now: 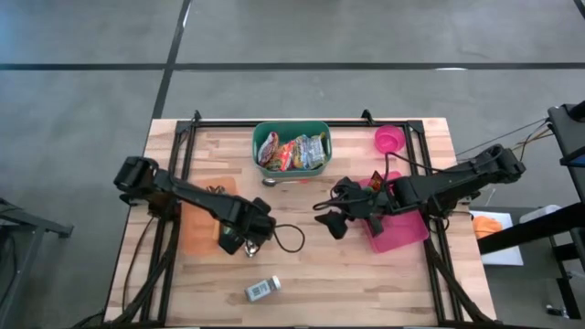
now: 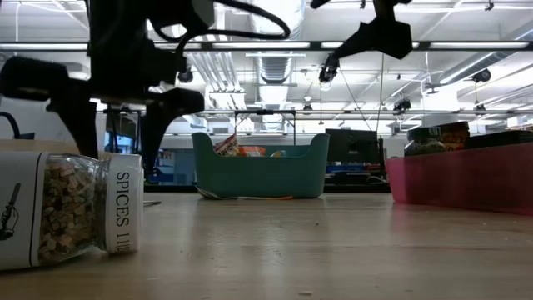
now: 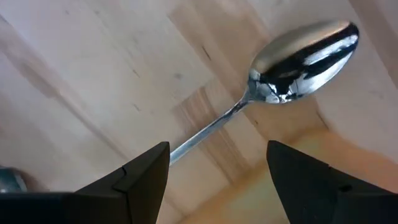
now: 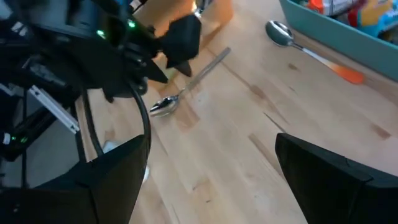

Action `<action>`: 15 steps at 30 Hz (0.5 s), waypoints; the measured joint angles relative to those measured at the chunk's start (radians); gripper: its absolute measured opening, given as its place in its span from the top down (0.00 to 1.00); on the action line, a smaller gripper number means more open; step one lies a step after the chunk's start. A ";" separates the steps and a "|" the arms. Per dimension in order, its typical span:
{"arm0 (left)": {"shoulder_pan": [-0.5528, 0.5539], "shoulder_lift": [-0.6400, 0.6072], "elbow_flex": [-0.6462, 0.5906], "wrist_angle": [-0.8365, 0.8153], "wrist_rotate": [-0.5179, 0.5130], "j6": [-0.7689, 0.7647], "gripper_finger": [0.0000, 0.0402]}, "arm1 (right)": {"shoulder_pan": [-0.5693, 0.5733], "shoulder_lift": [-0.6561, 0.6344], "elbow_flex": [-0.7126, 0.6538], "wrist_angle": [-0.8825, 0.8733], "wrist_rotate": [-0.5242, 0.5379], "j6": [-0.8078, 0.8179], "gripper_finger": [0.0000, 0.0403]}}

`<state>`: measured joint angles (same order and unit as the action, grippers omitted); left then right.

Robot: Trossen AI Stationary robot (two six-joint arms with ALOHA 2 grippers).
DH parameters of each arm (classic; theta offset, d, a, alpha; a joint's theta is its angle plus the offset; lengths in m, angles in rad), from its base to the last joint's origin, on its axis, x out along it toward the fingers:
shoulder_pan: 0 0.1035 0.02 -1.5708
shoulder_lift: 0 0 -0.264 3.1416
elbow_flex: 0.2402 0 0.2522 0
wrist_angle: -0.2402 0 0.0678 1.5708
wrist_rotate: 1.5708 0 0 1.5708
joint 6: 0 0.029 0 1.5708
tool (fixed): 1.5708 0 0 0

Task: Pick & Place Food Item
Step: Put the silver spoon into the orange bin

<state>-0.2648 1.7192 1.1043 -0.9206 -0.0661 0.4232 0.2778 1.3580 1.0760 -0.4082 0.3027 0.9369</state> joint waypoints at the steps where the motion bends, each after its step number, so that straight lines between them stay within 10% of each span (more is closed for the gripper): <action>1: 0.000 0.001 -0.012 0.020 -0.002 0.000 0.32 | 0.001 0.001 0.005 -0.004 0.000 -0.009 0.14; 15: 0.003 0.017 -0.115 0.186 -0.062 0.000 0.36 | 0.001 0.005 0.078 -0.011 0.005 -0.075 0.14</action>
<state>-0.2623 1.7363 0.9890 -0.7341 -0.1280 0.4234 0.2787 1.3632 1.1542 -0.4191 0.3081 0.8615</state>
